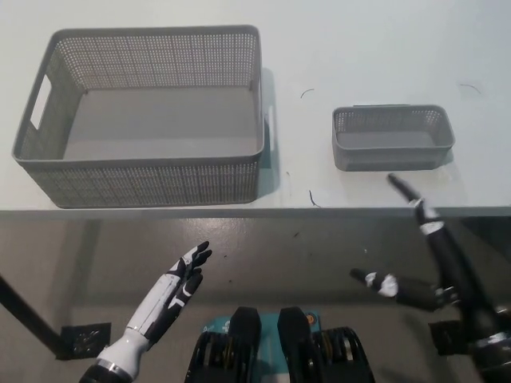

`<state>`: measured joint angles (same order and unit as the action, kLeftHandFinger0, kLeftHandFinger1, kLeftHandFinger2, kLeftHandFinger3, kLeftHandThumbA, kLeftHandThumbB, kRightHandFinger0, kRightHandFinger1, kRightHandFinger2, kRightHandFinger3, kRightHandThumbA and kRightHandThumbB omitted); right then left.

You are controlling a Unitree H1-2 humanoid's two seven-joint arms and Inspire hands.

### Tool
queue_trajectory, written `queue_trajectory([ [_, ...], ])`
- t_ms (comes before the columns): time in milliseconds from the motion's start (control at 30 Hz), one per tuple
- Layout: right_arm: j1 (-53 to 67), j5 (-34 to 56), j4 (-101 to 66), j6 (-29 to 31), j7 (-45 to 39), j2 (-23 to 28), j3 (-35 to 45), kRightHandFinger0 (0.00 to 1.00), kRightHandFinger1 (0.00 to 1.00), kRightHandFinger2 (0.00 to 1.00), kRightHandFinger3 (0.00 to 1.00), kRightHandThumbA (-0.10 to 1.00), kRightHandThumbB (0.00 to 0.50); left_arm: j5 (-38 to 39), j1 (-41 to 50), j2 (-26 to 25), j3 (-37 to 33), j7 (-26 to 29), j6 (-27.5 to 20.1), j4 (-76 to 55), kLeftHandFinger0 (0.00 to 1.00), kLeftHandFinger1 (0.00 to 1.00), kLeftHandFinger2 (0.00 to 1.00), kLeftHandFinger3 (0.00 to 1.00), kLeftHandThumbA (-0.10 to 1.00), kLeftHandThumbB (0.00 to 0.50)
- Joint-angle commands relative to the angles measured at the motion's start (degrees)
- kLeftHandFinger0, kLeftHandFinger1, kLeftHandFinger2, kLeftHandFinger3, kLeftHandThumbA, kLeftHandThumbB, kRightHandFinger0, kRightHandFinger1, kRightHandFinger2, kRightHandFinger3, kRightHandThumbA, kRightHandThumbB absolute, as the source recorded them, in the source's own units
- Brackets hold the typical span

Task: Use the right hand to pick up a small rectangular container and put it into a bigger container on the left side

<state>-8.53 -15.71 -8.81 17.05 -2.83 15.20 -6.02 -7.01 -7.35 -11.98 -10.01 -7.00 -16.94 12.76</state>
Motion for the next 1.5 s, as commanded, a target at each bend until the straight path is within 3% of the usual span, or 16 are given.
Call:
queue_trajectory([
  [0,-8.5,-4.8,-14.5,-13.0,-6.6,7.3,4.7,1.0,1.0,1.0,1.0,1.0,0.39,-0.5,-0.8,-0.7,-0.1,-1.0,-3.3,-1.6,1.0,1.0,1.0,1.0,1.0,0.261],
  [133,-23.3,-7.4,-14.2,-24.4,-15.1,15.3,4.8,1.0,1.0,1.0,1.0,1.0,0.387,-0.3,-1.0,-0.7,-0.1,-1.3,-3.1,-1.3,1.0,1.0,1.0,1.0,1.0,0.256],
  [333,-41.3,-7.6,-1.2,-29.0,-23.7,22.0,-0.6,1.0,1.0,1.0,1.0,1.0,0.326,-0.3,-0.4,-1.2,0.3,-1.2,-3.1,-1.7,1.0,1.0,1.0,1.0,1.0,0.26],
  [433,-51.3,-7.0,10.4,-32.2,-30.7,23.2,-5.2,1.0,1.0,1.0,1.0,1.0,0.377,-0.2,-0.4,-1.4,0.3,-1.3,-3.4,-1.4,1.0,1.0,1.0,1.0,1.0,0.259],
  [500,-57.0,-9.2,19.2,-31.3,-33.7,23.3,-8.4,1.0,1.0,1.0,1.0,1.0,0.402,-0.1,-0.2,-1.3,0.2,-1.5,-3.5,-1.2,1.0,1.0,1.0,1.0,1.0,0.261],
  [700,-66.3,-13.5,32.6,-29.1,-38.4,22.6,-15.4,1.0,1.0,1.0,1.0,1.0,0.405,0.0,0.4,-1.1,0.1,-1.5,-3.2,-1.4,1.0,1.0,1.0,1.0,1.0,0.273],
  [1000,-75.3,-18.8,51.5,-21.6,-39.0,19.5,-26.0,1.0,1.0,1.0,1.0,1.0,0.377,-0.2,0.4,-1.1,-0.1,-1.6,-3.5,-1.1,1.0,1.0,1.0,1.0,1.0,0.272],
  [1100,-77.8,-19.6,56.4,-20.7,-39.2,18.0,-29.0,1.0,1.0,1.0,1.0,1.0,0.397,0.2,0.6,-1.1,0.0,-1.8,-2.9,-1.6,1.0,1.0,1.0,1.0,1.0,0.276],
  [1233,-80.6,-17.1,61.2,-20.1,-42.6,16.3,-30.3,1.0,1.0,1.0,1.0,1.0,0.344,0.0,0.7,-1.1,0.1,-1.7,-3.1,-1.6,1.0,1.0,1.0,1.0,1.0,0.274],
  [1267,-81.8,-17.2,64.3,-20.9,-42.9,15.2,-30.8,1.0,1.0,1.0,1.0,1.0,0.382,0.1,0.7,-1.1,0.2,-1.7,-3.2,-1.5,1.0,1.0,1.0,1.0,1.0,0.274],
  [1300,-82.5,-17.3,65.7,-21.4,-42.9,14.4,-31.1,1.0,1.0,1.0,1.0,1.0,0.388,0.3,0.8,-1.0,0.1,-1.9,-3.1,-1.5,1.0,1.0,1.0,1.0,1.0,0.272],
  [1433,-85.6,-17.3,75.2,-18.1,-41.2,10.7,-32.4,1.0,1.0,1.0,1.0,1.0,0.383,0.0,1.1,-0.7,0.3,-1.6,-3.7,-1.2,1.0,1.0,1.0,1.0,1.0,0.269],
  [1467,-85.9,-16.7,76.6,-17.3,-41.3,10.2,-32.1,1.0,1.0,1.0,1.0,1.0,0.359,-0.1,1.1,-0.7,0.3,-1.5,-3.7,-1.3,1.0,1.0,1.0,1.0,1.0,0.267],
])
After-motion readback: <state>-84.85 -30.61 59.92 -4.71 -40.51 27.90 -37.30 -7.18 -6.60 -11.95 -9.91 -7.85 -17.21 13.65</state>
